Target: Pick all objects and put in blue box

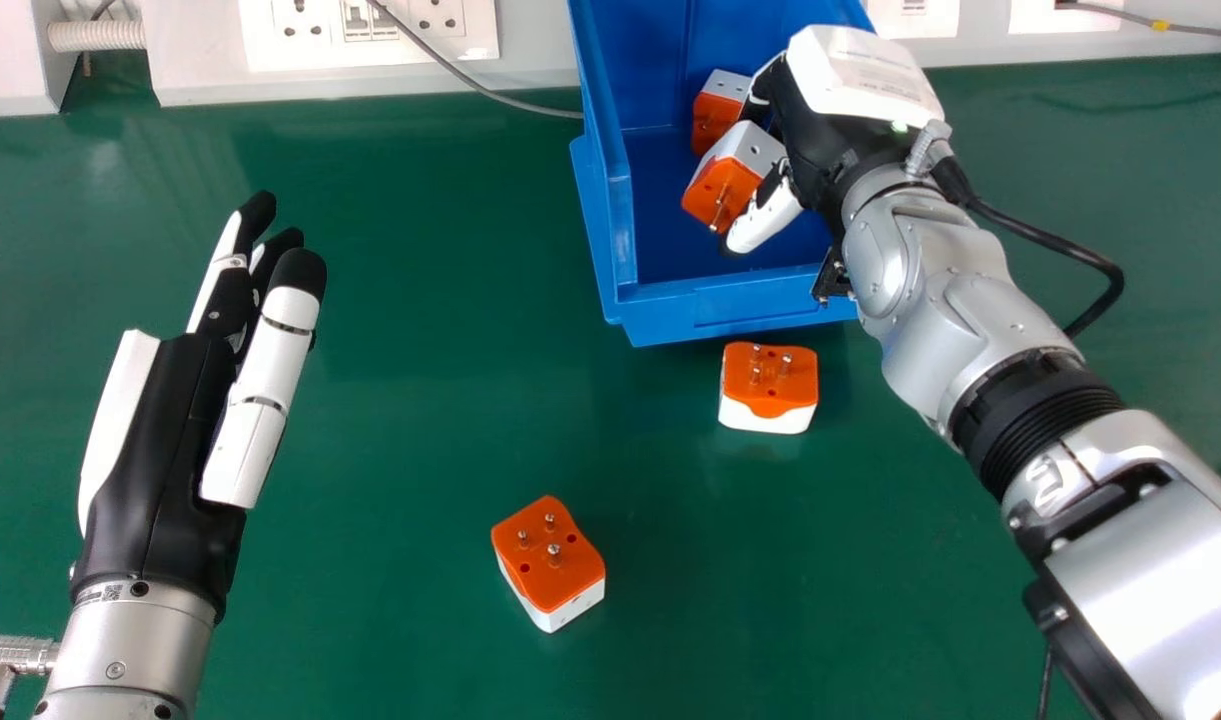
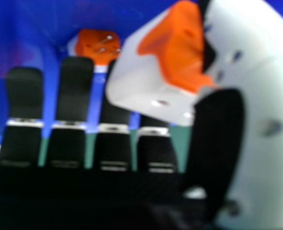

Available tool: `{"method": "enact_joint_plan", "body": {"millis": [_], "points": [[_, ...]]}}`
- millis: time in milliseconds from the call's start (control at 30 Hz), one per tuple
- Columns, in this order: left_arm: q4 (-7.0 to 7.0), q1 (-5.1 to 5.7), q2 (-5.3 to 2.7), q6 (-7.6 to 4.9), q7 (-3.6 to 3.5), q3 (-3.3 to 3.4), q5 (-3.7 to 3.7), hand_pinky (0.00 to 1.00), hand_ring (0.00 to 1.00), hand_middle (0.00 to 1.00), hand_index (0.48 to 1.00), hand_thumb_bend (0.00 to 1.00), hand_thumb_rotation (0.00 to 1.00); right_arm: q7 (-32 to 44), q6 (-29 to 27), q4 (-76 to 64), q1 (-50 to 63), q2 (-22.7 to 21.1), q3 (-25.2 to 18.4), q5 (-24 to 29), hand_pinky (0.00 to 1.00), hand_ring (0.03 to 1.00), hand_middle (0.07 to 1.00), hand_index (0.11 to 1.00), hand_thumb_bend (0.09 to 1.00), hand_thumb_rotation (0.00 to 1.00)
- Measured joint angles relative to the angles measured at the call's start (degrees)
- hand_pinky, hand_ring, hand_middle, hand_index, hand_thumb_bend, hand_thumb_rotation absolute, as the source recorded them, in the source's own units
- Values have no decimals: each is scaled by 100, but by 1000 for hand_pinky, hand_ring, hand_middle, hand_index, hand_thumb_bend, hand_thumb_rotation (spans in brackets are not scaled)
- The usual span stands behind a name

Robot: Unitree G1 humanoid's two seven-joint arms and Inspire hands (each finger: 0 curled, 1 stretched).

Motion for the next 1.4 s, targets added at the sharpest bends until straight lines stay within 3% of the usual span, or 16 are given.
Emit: {"method": "enact_joint_plan", "body": {"millis": [633,667,767,833,867,1000,1167,1400], "points": [[1,-7,0,0,31,-13,-5,880,954,959,976,500,1000,97,124,-12,0,-12,150,-13,345,453,547,520,493,0],[1,-7,0,0,31,-13,-5,880,954,959,976,502,1000,97,122,-12,0,-14,154,-13,365,525,614,573,485,0],[2,-8,0,0,31,-13,-6,881,954,959,976,503,1000,96,119,-12,0,-27,170,-17,379,600,678,629,474,0],[5,-9,1,-1,31,-11,-8,881,954,959,976,504,1000,93,118,-12,0,-40,209,-25,404,713,780,724,456,0],[7,-9,1,-1,31,-9,-9,881,954,959,976,504,1000,92,118,-12,0,-46,232,-29,404,713,780,724,456,0],[7,-9,1,-1,31,-8,-9,881,954,959,976,506,1000,76,122,-12,0,-64,298,-45,641,863,918,856,505,0],[6,2,0,-2,31,-9,-11,885,955,960,976,506,1000,-55,225,51,-36,-69,371,-82,722,913,962,901,532,0],[6,10,-10,-2,33,-10,-12,896,957,957,977,503,1000,-264,379,219,-218,24,372,-134,796,961,995,944,469,0]]}}
